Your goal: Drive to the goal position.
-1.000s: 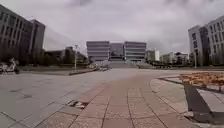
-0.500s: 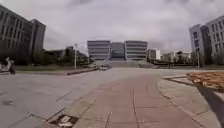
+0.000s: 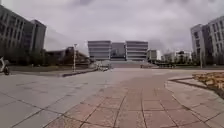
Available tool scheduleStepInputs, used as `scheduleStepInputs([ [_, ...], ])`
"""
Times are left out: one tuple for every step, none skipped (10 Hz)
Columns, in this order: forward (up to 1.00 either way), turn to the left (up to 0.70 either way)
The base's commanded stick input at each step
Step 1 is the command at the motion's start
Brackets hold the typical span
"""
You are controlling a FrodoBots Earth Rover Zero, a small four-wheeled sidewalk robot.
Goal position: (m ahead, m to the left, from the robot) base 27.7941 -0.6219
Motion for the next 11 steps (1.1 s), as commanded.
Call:
scheduleStepInputs([
  [1.0, -0.07],
  [1.0, 0.0],
  [1.0, 0.0],
  [1.0, -0.04],
  [1.0, -0.14],
  [1.0, -0.21],
  [1.0, -0.18],
  [1.0, 0.0],
  [1.0, 0.0],
  [1.0, 0.0],
  [1.0, 0.0],
])
